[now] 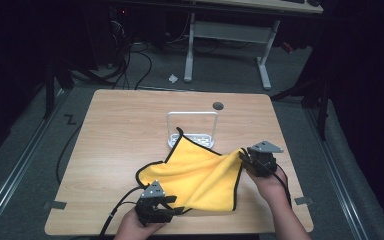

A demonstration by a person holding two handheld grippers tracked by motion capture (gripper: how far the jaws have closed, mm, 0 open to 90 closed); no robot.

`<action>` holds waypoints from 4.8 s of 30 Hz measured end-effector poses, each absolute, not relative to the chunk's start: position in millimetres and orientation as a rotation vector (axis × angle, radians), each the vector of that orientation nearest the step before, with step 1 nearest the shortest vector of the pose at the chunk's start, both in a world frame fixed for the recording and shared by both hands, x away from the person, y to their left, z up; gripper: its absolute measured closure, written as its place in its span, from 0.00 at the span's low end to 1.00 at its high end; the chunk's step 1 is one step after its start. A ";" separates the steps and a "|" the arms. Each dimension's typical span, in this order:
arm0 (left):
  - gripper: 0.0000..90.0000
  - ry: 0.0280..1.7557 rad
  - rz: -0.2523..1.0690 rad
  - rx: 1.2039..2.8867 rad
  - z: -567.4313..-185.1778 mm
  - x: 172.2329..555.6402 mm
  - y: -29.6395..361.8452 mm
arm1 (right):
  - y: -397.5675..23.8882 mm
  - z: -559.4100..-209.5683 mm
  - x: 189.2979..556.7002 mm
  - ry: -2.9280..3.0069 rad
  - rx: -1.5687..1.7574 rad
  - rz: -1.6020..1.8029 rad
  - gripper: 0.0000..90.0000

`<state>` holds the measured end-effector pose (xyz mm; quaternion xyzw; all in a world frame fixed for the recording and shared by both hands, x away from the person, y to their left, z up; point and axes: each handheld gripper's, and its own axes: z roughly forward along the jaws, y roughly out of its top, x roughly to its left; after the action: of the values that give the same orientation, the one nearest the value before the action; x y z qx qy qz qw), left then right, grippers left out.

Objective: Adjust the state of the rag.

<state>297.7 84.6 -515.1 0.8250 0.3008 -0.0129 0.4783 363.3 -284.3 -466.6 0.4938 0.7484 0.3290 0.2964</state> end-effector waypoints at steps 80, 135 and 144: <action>0.99 1.029 0.202 2.090 -529.1 352.4 156.2 | -290.5 -511.7 249.5 2.138 1.432 0.852 0.81; 0.76 0.984 0.299 2.134 -526.7 339.1 143.8 | -287.5 -480.4 276.4 2.058 1.343 0.852 0.86; 0.71 0.964 0.219 2.116 -528.0 320.9 147.5 | -270.3 -501.2 309.1 2.143 1.352 0.771 0.86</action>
<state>320.9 147.5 -528.0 0.8334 0.3798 0.0863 0.3921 309.1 -270.3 -501.2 0.4951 0.7846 0.2824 0.2441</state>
